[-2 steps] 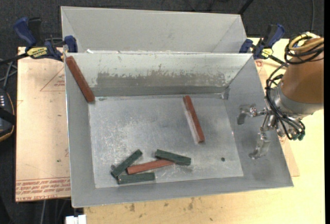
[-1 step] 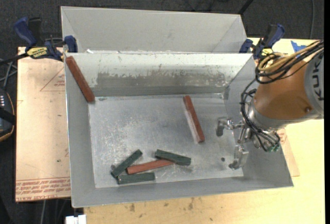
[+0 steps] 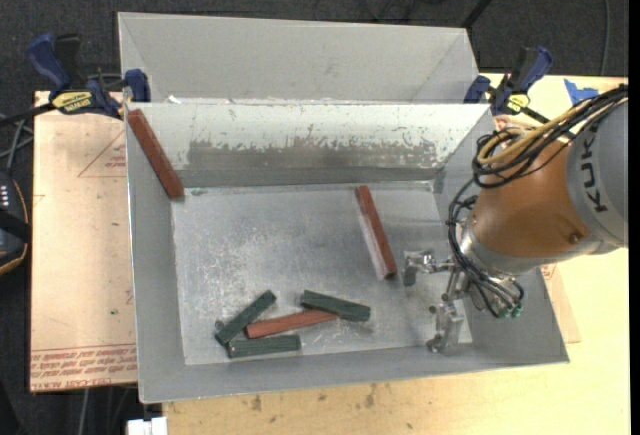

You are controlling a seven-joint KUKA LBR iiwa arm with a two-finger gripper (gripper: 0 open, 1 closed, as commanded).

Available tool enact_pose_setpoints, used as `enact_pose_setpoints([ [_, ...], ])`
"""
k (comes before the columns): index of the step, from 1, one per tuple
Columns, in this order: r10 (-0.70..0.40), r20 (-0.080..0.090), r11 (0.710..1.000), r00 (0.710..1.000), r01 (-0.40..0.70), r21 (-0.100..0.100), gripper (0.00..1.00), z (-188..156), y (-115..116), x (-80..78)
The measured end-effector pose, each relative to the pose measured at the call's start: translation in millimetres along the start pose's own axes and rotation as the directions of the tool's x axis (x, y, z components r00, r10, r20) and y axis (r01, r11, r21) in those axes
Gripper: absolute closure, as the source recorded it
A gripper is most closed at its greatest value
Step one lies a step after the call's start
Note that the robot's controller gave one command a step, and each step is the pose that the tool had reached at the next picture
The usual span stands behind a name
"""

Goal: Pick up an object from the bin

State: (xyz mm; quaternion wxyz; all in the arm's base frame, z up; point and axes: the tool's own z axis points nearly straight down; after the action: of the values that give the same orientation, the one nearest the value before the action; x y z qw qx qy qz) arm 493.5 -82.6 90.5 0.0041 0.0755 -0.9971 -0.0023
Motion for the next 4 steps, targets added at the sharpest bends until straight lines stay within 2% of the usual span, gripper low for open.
enact_pose_setpoints([
  [1,-0.129,0.008,0.992,0.992,0.129,0.006,0.00,-24,15,-4.8],
  [2,-0.344,0.008,0.939,0.939,0.344,0.007,0.00,-32,22,-2.7],
  [3,-0.254,0.008,0.967,0.967,0.254,0.008,0.00,-15,48,-4.6],
  [4,-0.483,0.006,0.876,0.876,0.483,0.007,1.00,21,100,-29.7],
])
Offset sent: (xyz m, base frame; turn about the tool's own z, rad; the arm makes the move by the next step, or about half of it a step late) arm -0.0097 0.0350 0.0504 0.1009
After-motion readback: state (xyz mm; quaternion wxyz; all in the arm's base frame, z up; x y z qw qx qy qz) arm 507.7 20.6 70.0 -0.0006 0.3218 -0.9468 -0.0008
